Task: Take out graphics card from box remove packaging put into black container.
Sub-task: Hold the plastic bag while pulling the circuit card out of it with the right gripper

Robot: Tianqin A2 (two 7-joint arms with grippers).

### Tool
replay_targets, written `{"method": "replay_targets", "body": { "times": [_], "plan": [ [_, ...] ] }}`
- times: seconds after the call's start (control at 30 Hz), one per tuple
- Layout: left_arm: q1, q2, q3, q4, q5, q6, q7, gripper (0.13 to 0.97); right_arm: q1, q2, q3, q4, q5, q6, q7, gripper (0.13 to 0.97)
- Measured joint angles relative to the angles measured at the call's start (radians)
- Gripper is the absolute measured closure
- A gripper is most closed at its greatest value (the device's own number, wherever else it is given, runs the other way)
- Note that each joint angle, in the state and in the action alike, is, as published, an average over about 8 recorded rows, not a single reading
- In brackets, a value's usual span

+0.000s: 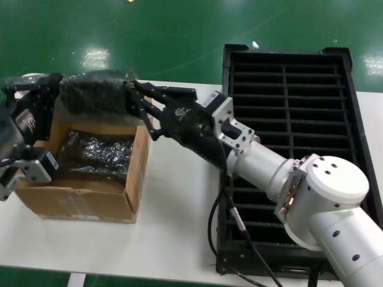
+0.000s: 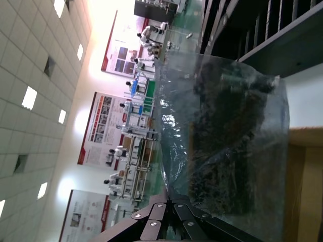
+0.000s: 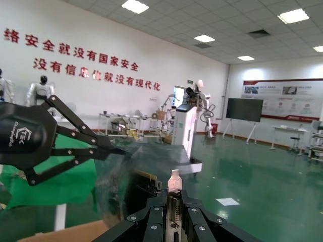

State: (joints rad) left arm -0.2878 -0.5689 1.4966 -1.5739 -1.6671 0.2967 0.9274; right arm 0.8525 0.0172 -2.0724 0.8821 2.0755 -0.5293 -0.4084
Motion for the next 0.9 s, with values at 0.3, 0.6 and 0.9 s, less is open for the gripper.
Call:
{"method": "replay_targets", "body": {
  "times": [0.3, 0.6, 0.9],
  "plan": [
    [-0.015, 0.029, -0.033, 0.018, -0.021, 0.006, 0.083, 0.957, -0.031, 0.048, 0.013, 0.123, -0.145, 0.067, 0.127, 0.919],
    [-0.017, 0.082, -0.116, 0.027, -0.082, 0.045, 0.175, 0.957, -0.066, 0.19, -0.014, 0.374, -0.433, 0.167, 0.455, 0.919],
    [-0.016, 0.237, -0.305, 0.015, -0.229, 0.137, 0.29, 0.957, -0.058, 0.361, 0.024, 0.685, -0.885, 0.004, 0.905, 0.919]
  ]
}}
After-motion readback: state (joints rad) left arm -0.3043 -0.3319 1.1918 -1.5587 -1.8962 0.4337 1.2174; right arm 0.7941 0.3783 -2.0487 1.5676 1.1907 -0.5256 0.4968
